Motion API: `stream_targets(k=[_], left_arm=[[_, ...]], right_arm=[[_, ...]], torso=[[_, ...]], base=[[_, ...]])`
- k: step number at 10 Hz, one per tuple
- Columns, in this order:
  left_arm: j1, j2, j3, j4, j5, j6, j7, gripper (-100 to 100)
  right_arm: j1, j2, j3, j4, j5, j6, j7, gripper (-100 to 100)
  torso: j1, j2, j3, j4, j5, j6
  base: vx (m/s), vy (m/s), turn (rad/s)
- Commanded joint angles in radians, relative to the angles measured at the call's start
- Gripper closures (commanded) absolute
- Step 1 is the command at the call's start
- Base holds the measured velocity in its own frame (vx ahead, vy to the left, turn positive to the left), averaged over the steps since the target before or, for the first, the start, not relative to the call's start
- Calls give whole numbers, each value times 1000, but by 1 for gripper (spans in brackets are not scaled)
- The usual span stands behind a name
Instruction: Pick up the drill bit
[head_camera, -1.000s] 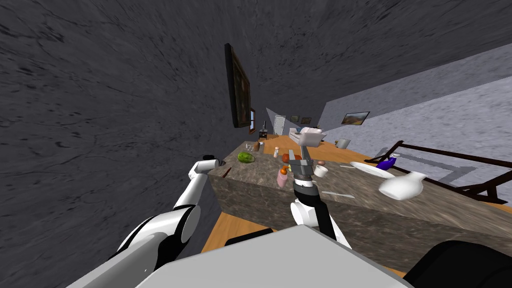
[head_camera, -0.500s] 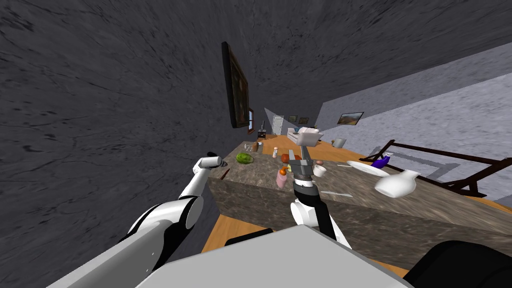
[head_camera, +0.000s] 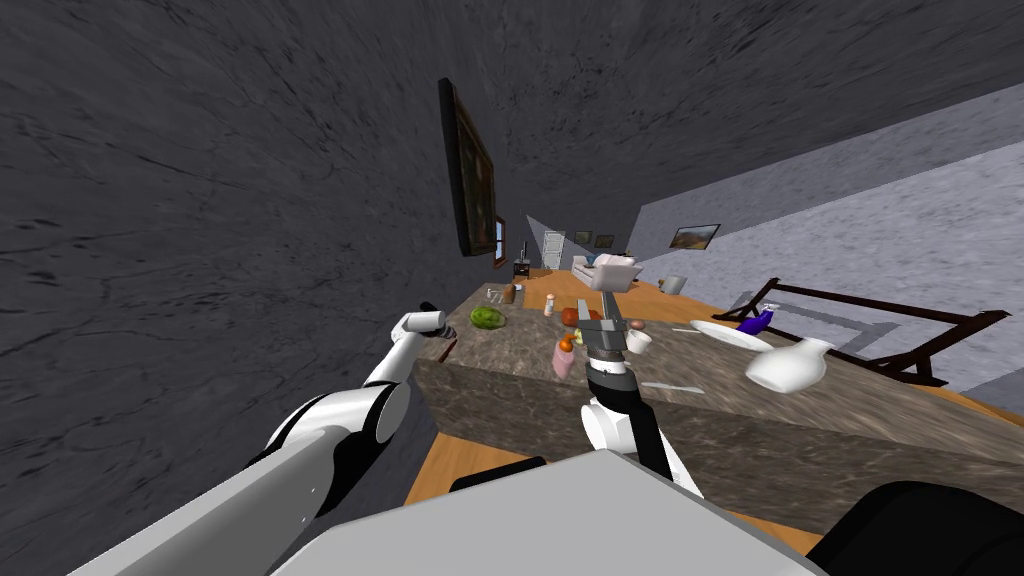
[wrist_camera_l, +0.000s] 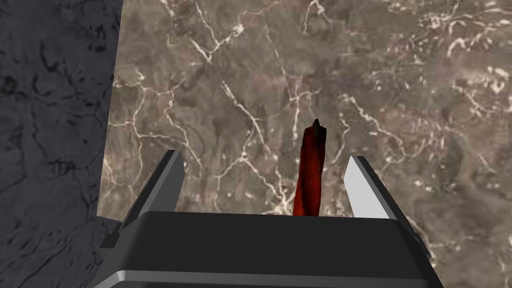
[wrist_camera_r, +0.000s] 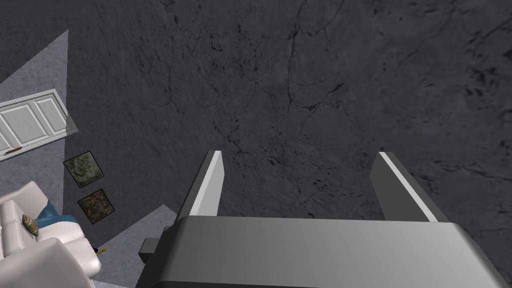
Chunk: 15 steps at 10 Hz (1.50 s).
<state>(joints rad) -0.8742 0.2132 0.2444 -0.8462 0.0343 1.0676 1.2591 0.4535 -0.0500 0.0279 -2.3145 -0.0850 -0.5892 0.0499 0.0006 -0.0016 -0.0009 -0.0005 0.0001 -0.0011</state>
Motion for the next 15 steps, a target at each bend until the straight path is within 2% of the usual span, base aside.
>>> stream_targets(k=[1, 2, 3, 4, 5, 6, 7, 8, 9, 12, 15], left_arm=[[-17, 2, -2, 48, -1, 26, 9, -100], [-47, 6, -6, 82, -3, 67, 22, -100], [-47, 6, -6, 102, -3, 69, 22, -100], [-75, 9, -10, 137, -5, 109, 32, -100], [-75, 9, -10, 153, -5, 109, 32, -100], [-100, 13, -14, 191, -7, 145, 41, -100], [-100, 13, -14, 202, -7, 145, 41, -100], [-121, 15, -18, 245, -8, 178, 47, -100], [-121, 15, -18, 245, -8, 178, 47, -100], [-169, 21, -30, 345, -12, 251, 59, -100], [-184, 22, -35, 381, -14, 276, 61, -100]], right_arm=[[0, 0, 0, 0, 0, 0, 0, 0], [0, 0, 0, 0, 0, 0, 0, 0], [0, 0, 0, 0, 0, 0, 0, 0], [0, 0, 0, 0, 0, 0, 0, 0], [0, 0, 0, 0, 0, 0, 0, 0], [0, 0, 0, 0, 0, 0, 0, 0], [0, 0, 0, 0, 0, 0, 0, 0], [0, 0, 0, 0, 0, 0, 0, 0], [0, 0, 0, 0, 0, 0, 0, 0], [0, 0, 0, 0, 0, 0, 0, 0], [0, 0, 0, 0, 0, 0, 0, 0]], torso=[[0, 0, 0, 0, 0, 0], [0, 0, 0, 0, 0, 0], [0, 0, 0, 0, 0, 0], [0, 0, 0, 0, 0, 0], [0, 0, 0, 0, 0, 0], [0, 0, 0, 0, 0, 0], [0, 0, 0, 0, 0, 0], [0, 0, 0, 0, 0, 0], [0, 0, 0, 0, 0, 0], [0, -1, 0, 0, 0, 0], [0, 2, 1, 0, 0, 0]], base=[[32, 6, -26], [38, 11, -43], [35, 10, -30], [37, 10, -38], [28, 10, -25], [30, 11, -41], [25, 10, -23], [28, 12, -35], [30, 14, -24], [36, 17, -51], [7, 9, -26]])
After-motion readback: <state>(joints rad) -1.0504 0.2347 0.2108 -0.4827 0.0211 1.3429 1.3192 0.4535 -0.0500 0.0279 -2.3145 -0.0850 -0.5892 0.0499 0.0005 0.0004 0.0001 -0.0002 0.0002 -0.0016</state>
